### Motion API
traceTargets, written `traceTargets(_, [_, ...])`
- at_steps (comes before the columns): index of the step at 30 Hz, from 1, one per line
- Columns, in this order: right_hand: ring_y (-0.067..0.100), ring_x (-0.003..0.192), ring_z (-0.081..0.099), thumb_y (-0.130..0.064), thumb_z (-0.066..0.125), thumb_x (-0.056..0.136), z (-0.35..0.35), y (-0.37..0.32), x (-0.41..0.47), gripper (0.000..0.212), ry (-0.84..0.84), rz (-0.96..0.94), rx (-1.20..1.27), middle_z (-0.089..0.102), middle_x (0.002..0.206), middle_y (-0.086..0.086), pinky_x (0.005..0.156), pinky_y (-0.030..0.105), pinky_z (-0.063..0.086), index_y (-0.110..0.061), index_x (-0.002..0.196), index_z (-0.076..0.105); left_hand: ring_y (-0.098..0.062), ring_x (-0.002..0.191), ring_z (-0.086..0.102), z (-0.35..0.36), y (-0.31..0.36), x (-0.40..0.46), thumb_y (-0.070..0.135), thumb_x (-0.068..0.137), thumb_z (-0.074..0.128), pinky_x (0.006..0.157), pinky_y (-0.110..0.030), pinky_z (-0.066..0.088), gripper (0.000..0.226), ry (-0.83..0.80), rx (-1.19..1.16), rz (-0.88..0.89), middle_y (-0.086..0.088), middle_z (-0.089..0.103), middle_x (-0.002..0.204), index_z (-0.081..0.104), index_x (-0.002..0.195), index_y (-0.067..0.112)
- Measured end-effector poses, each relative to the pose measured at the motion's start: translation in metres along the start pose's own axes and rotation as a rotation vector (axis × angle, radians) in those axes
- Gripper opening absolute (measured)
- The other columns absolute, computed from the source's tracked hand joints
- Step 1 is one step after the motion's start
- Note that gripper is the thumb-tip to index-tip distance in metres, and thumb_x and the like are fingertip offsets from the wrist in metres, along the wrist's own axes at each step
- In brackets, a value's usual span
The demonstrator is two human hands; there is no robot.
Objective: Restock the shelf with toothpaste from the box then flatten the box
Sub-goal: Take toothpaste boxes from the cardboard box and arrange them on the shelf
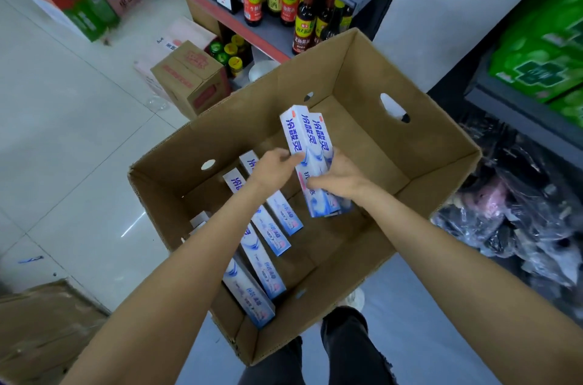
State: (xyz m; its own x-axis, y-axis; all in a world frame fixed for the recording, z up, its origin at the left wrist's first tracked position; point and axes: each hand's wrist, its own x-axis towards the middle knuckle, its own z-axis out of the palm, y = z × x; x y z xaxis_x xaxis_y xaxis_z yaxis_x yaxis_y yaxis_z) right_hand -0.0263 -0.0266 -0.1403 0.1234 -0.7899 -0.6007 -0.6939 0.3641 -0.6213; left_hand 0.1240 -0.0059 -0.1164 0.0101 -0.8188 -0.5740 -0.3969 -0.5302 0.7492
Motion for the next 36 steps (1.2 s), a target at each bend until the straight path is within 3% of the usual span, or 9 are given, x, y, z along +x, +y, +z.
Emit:
traceTargets(3, [0.015, 0.109, 0.055, -0.034, 0.078, 0.060, -0.037, -0.011, -0.023, 0.071, 0.074, -0.135, -0.010, 0.056, 0.119, -0.002, 0.090, 0.036, 0.050, -0.023, 0.118, 0.039, -0.014, 0.090, 0.067, 0.019, 0.048, -0.009, 0.037, 0.091, 0.058, 0.083, -0.037, 0.055, 0.015, -0.104, -0.375, 0.014, 0.002, 0.069, 0.106, 0.061, 0.102, 0.027])
traceTargets(8, [0.008, 0.111, 0.054, -0.054, 0.075, 0.065, -0.131, -0.002, -0.084, 0.064, 0.223, -0.255, 0.208, 0.057, 0.120, -0.009, 0.094, 0.031, 0.046, -0.036, 0.118, 0.044, -0.013, 0.080, 0.068, 0.068, 0.127, -0.028, 0.022, 0.091, 0.060, 0.076, -0.039, 0.057, 0.014, -0.085, -0.492, 0.175, 0.010, 0.073, 0.083, 0.062, 0.105, 0.021])
traceTargets(12, [0.006, 0.095, 0.064, -0.034, 0.066, 0.086, -0.217, 0.045, -0.149, 0.046, 0.329, -0.233, 0.467, 0.059, 0.113, -0.011, 0.075, 0.020, 0.054, -0.029, 0.124, 0.040, -0.024, 0.093, 0.069, 0.142, 0.197, -0.051, 0.026, 0.087, 0.064, 0.081, -0.045, 0.057, 0.032, -0.194, -0.459, 0.266, -0.006, 0.071, 0.106, 0.059, 0.117, 0.015])
traceTargets(16, [-0.003, 0.078, 0.061, -0.030, 0.071, 0.082, -0.300, 0.111, -0.213, 0.045, 0.526, -0.177, 0.500, 0.061, 0.100, -0.012, 0.051, 0.006, 0.046, -0.021, 0.119, 0.046, -0.012, 0.062, 0.066, 0.249, 0.267, -0.088, 0.026, 0.085, 0.066, 0.050, -0.024, 0.056, 0.007, -0.220, -0.425, 0.325, -0.003, 0.069, 0.082, 0.062, 0.088, 0.021])
traceTargets(19, [-0.004, 0.056, 0.060, -0.029, 0.076, 0.077, -0.362, 0.165, -0.267, 0.027, 0.681, -0.127, 0.471, 0.066, 0.083, -0.005, 0.044, 0.009, 0.042, -0.015, 0.096, 0.062, -0.018, 0.070, 0.067, 0.330, 0.311, -0.120, 0.026, 0.084, 0.067, 0.061, -0.032, 0.056, 0.007, -0.263, -0.412, 0.397, -0.007, 0.071, 0.089, 0.064, 0.086, 0.020])
traceTargets(22, [0.007, 0.068, 0.063, -0.037, 0.080, 0.072, -0.422, 0.220, -0.318, 0.041, 0.793, -0.100, 0.405, 0.068, 0.088, 0.001, 0.054, 0.021, 0.044, -0.010, 0.099, 0.064, -0.023, 0.083, 0.069, 0.409, 0.352, -0.157, 0.027, 0.084, 0.068, 0.076, -0.042, 0.056, 0.010, -0.353, -0.404, 0.451, -0.004, 0.072, 0.090, 0.065, 0.090, 0.020])
traceTargets(26, [0.014, 0.093, 0.063, -0.045, 0.083, 0.063, -0.496, 0.285, -0.380, 0.069, 0.862, -0.070, 0.349, 0.062, 0.109, -0.001, 0.066, 0.028, 0.048, -0.011, 0.114, 0.051, -0.019, 0.074, 0.066, 0.508, 0.404, -0.197, 0.026, 0.084, 0.070, 0.064, -0.032, 0.055, 0.009, -0.426, -0.404, 0.520, 0.002, 0.069, 0.080, 0.062, 0.086, 0.023])
traceTargets(30, [0.014, 0.090, 0.062, -0.039, 0.085, 0.061, -0.552, 0.350, -0.431, 0.068, 1.011, -0.047, 0.319, 0.063, 0.107, 0.001, 0.070, 0.030, 0.049, -0.010, 0.113, 0.053, -0.022, 0.085, 0.066, 0.602, 0.452, -0.224, 0.042, 0.065, 0.081, 0.066, -0.038, 0.057, 0.068, -0.423, -0.416, 0.589, -0.003, 0.069, 0.100, 0.044, 0.114, 0.012])
traceTargets(36, [0.009, 0.082, 0.056, -0.034, 0.087, 0.060, -0.626, 0.440, -0.477, 0.067, 1.176, 0.004, 0.299, 0.059, 0.097, -0.005, 0.060, 0.024, 0.042, -0.013, 0.111, 0.048, -0.025, 0.098, 0.065, 0.730, 0.508, -0.249, 0.043, 0.071, 0.078, 0.076, -0.046, 0.058, 0.086, -0.523, -0.359, 0.636, 0.000, 0.062, 0.110, 0.016, 0.127, 0.020])
